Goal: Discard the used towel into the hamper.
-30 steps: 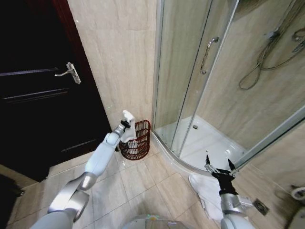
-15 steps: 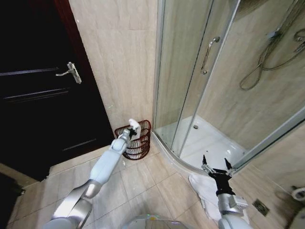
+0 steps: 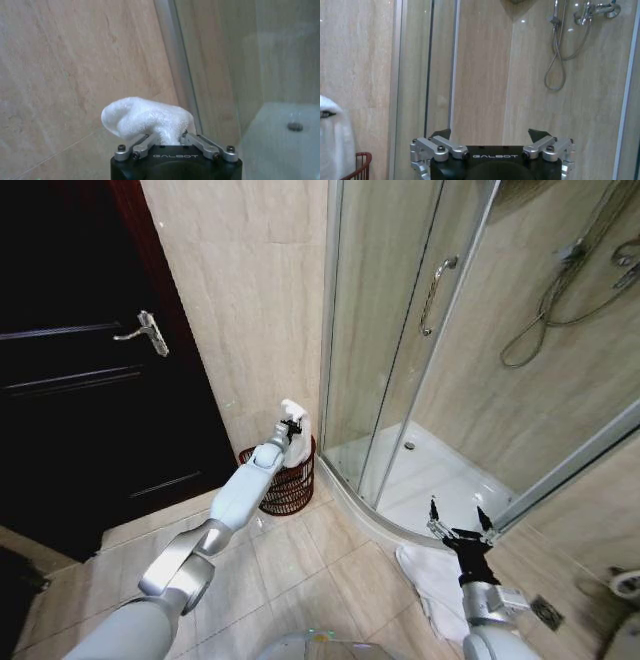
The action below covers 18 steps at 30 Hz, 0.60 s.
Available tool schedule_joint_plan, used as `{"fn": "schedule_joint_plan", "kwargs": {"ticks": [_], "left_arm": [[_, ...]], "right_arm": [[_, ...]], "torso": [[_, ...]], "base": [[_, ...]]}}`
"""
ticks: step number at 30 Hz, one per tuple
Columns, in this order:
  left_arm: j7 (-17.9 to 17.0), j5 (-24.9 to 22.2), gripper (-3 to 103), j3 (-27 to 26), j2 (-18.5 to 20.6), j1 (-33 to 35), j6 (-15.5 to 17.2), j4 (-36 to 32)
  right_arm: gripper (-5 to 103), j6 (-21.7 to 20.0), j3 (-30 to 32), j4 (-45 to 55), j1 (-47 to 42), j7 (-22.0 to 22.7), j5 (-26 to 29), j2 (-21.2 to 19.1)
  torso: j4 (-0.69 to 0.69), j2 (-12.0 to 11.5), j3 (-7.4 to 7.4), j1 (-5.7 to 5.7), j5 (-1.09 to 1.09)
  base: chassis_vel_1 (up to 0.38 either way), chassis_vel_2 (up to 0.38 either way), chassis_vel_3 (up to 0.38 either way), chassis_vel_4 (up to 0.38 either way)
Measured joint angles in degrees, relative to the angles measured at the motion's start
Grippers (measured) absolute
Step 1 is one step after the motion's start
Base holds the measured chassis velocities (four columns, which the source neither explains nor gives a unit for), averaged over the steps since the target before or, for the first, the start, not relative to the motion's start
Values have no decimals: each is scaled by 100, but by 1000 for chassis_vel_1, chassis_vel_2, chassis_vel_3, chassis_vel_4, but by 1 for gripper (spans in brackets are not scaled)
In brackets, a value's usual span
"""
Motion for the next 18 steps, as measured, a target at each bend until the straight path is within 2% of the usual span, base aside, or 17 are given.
{"fn": "schedule_joint_plan", "kwargs": {"ticks": [1,2,4,5,8,9,10,11,12,13,15,16,18], "left_arm": [[-5,-3,14,24,20,-39,163,-20],[-5,-3,14,24,20,-39,163,-20],[-3,-29,24,85,72,-147,922,-224],[-3,-29,24,85,72,-147,922,-224],[81,-191,41,114,60,-320,1860,-463],[81,-191,41,114,60,-320,1860,-463],[108,-216,45,113,53,-360,2045,-506],[130,-221,45,114,53,-384,2154,-532],[153,-222,51,114,53,-400,2226,-550],[153,-222,51,114,53,-400,2226,-550],[337,-220,62,114,67,-474,2696,-671],[337,-220,62,114,67,-474,2696,-671],[495,-125,74,115,80,-501,3064,-740]], "right_arm": [[100,-3,3,4,1,7,3,-2],[100,-3,3,4,1,7,3,-2],[100,-1,19,4,0,57,6,-2],[100,-1,19,4,0,57,6,-2],[100,24,37,0,-36,74,8,33],[100,24,37,0,-36,74,8,33],[100,34,37,-1,-59,69,8,35],[100,42,37,-1,-77,65,6,33],[100,48,37,-2,-86,61,5,30],[100,48,37,-2,-86,61,5,30],[100,65,52,2,-100,58,9,16],[100,65,52,2,-100,58,9,16],[100,65,57,5,-87,67,24,11]], "torso": [[-1,0,0,0,0],[-1,0,0,0,0],[0,0,0,0,0],[0,0,0,0,0],[-1,0,-1,0,1],[-1,0,-1,0,1],[-3,0,-1,0,0],[-3,0,-1,0,0],[-3,0,-1,0,0],[-3,0,-1,0,0],[-1,0,-1,0,0],[-1,0,-1,0,0],[-2,0,-1,0,0]], "base": [[0,0,0,0],[0,0,0,0],[0,0,0,0],[0,0,0,0],[0,0,0,0],[0,0,0,0],[0,0,0,0],[0,0,0,0],[0,0,0,0],[0,0,0,0],[0,0,0,0],[0,0,0,0],[0,0,0,0]]}}
